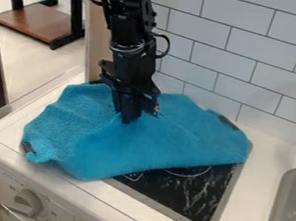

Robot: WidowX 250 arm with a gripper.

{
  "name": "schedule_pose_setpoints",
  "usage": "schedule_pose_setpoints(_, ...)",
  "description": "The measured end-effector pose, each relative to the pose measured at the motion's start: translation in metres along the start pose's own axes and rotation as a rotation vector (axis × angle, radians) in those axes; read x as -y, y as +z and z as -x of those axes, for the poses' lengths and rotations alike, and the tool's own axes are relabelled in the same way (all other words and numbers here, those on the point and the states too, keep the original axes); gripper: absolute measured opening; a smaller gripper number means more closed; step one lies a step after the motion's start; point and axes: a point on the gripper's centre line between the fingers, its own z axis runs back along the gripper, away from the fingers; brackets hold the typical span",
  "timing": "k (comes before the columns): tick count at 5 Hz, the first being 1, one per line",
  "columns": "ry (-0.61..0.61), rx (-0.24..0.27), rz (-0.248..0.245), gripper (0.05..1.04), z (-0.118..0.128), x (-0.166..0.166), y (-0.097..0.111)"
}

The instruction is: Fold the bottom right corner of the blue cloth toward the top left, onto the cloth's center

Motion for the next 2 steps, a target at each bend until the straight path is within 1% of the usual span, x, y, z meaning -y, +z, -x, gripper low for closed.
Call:
schedule_pose_setpoints(1, 0.035, -0.025, -0.024, 0.049, -0.006, -0.02, -0.011)
schedule_pose_setpoints(2, 0.062, -0.043, -0.039, 0.049, -0.007, -0.032, -0.018)
